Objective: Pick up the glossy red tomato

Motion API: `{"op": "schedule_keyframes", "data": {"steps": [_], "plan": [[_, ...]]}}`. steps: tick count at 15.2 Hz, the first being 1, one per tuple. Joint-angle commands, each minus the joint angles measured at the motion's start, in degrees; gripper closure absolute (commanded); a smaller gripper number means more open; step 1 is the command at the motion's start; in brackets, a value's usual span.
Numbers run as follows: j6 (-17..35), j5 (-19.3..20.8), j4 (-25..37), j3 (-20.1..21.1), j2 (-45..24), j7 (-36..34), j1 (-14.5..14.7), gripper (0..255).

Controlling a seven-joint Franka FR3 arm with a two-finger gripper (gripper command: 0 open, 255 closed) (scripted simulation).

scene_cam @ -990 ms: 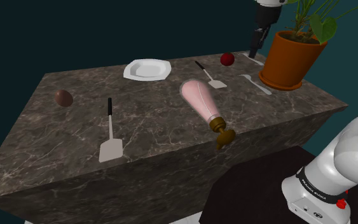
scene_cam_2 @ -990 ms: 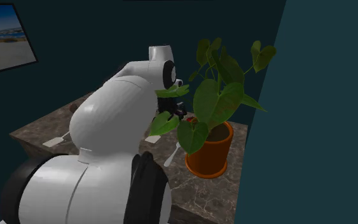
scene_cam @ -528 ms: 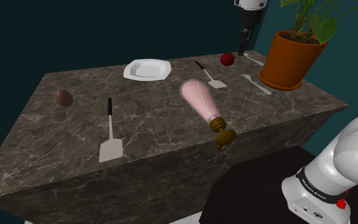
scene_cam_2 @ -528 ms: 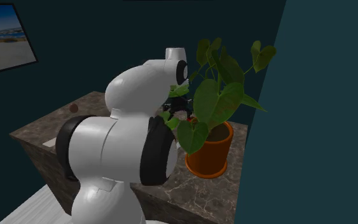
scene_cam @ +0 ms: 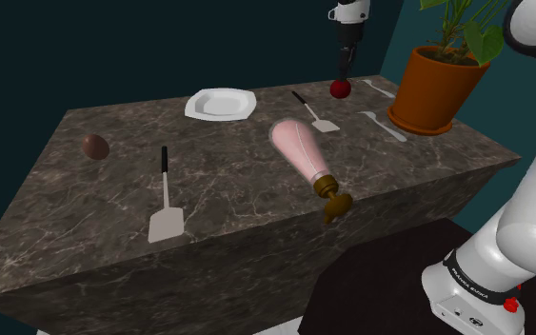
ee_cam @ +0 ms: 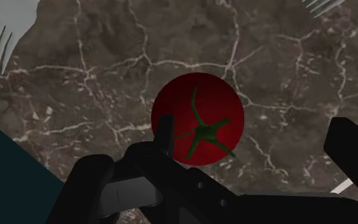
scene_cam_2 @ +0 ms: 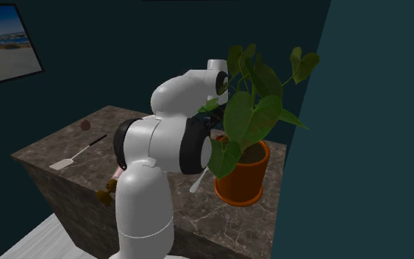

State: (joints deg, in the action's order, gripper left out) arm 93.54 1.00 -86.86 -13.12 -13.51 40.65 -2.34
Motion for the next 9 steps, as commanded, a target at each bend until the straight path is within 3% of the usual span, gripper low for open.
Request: {"op": "schedule_keyframes", "data": {"steps": [1,3,9], "plan": [[-2.6,-1.2,7.6,0.0,-6.2,2.4,-1.1,0],[-4.0,-1.8,11.9,0.1,-9.7,3.5,-1.8,0],[0.7,-1.7,6.9,0.2,-9.5,3.3,-1.6,0]]}}
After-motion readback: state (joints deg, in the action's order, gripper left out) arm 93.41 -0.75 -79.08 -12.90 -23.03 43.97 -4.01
